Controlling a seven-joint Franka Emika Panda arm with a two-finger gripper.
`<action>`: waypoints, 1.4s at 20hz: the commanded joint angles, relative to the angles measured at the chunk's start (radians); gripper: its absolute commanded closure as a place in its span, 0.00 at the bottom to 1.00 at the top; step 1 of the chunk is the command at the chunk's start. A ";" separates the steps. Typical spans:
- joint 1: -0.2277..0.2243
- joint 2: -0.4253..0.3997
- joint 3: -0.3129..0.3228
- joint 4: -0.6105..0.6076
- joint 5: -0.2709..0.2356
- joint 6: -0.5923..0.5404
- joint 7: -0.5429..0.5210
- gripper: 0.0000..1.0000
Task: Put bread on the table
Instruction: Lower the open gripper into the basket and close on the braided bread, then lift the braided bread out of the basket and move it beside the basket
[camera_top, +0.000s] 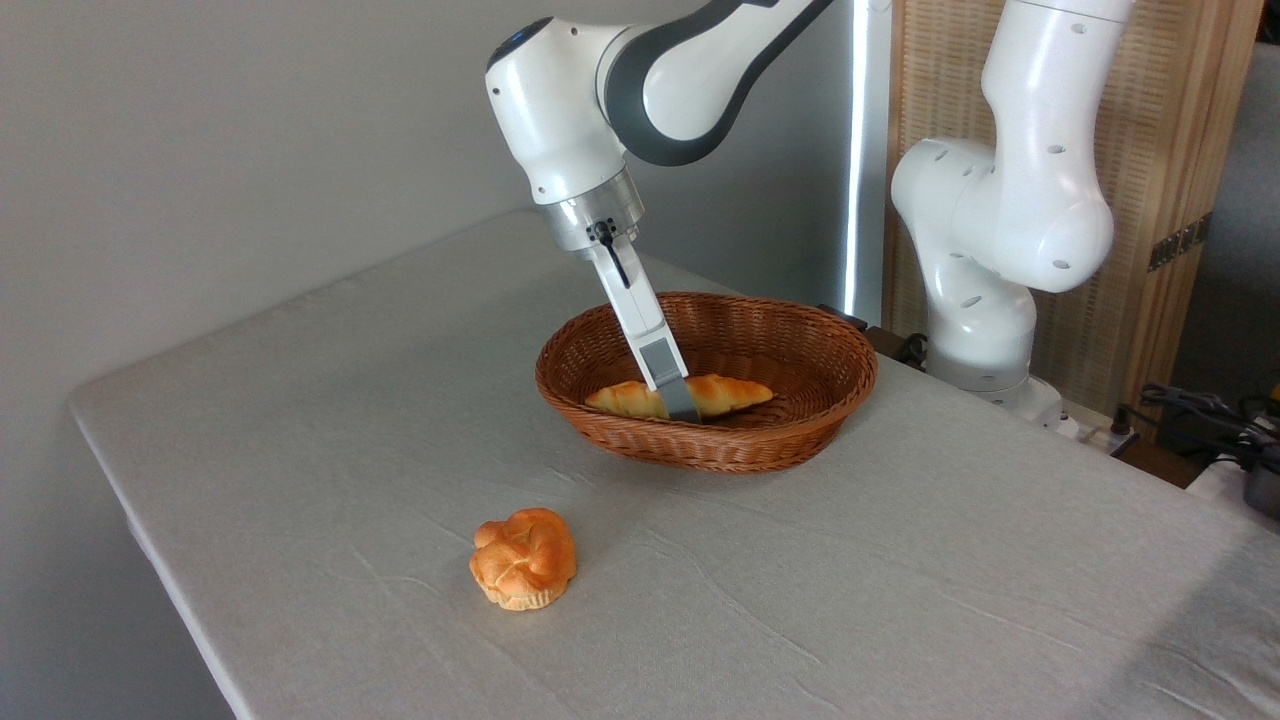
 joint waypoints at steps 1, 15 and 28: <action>-0.003 -0.009 0.005 -0.031 0.014 0.017 0.005 0.81; 0.018 0.014 0.054 0.294 -0.116 -0.155 -0.002 0.82; -0.003 0.285 0.100 0.291 -0.248 0.446 -0.346 0.06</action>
